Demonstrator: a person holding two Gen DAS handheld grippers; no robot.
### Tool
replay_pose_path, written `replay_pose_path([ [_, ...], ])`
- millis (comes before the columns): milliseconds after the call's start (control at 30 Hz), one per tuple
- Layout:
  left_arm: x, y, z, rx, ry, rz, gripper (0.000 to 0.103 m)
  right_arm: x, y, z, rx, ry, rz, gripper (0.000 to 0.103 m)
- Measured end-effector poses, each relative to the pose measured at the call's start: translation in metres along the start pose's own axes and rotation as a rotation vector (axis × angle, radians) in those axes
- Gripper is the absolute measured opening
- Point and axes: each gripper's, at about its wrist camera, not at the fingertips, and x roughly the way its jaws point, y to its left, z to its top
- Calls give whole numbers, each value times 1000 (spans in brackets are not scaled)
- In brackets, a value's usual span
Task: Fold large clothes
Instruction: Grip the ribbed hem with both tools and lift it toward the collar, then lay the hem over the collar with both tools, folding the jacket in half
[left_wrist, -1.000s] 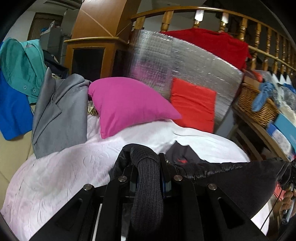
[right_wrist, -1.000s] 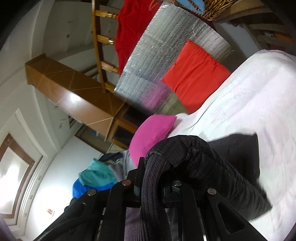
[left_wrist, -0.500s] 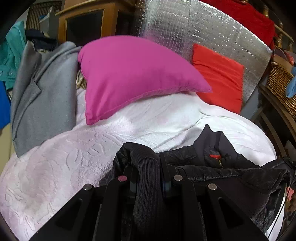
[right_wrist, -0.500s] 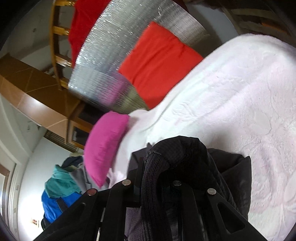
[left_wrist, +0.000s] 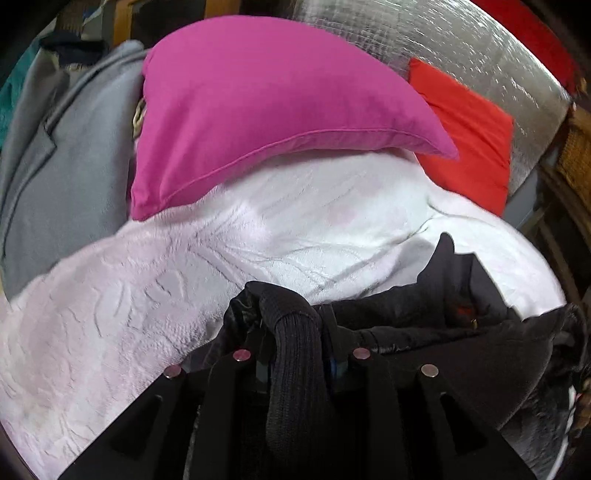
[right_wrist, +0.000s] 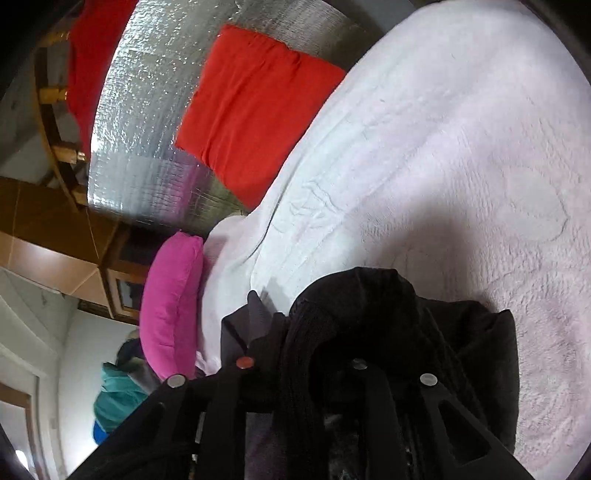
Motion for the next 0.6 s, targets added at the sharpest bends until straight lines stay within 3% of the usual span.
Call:
replay_pose_path([
  [33, -1, 2, 2, -14, 12, -21, 26, -2, 4, 0, -14, 6, 8, 40],
  [67, -1, 3, 4, -21, 22, -34, 28, -3, 6, 1, -25, 5, 16, 65],
  [100, -2, 5, 7, -34, 40, -51, 32, -10, 12, 2, -45, -14, 25, 81],
  [167, -6, 9, 11, -64, 60, -77, 40, -23, 19, 2, -71, -64, 25, 83],
  [233, -17, 15, 15, -102, 47, -81, 63, -37, 20, 3, -60, -75, 39, 83],
  [300, -31, 21, 19, -130, -24, -47, 79, -46, 22, 4, -101, -87, 3, 83],
  [333, -43, 28, 22, -156, -86, -48, 81, -48, 23, 3, -140, -86, -31, 83],
  [400, -49, 34, 26, -164, -116, -49, 81, -46, 23, 3, -193, -65, -90, 83],
  [600, -8, 20, 17, 26, 15, -5, 81, -13, 38, 4, -423, 25, -278, 83],
])
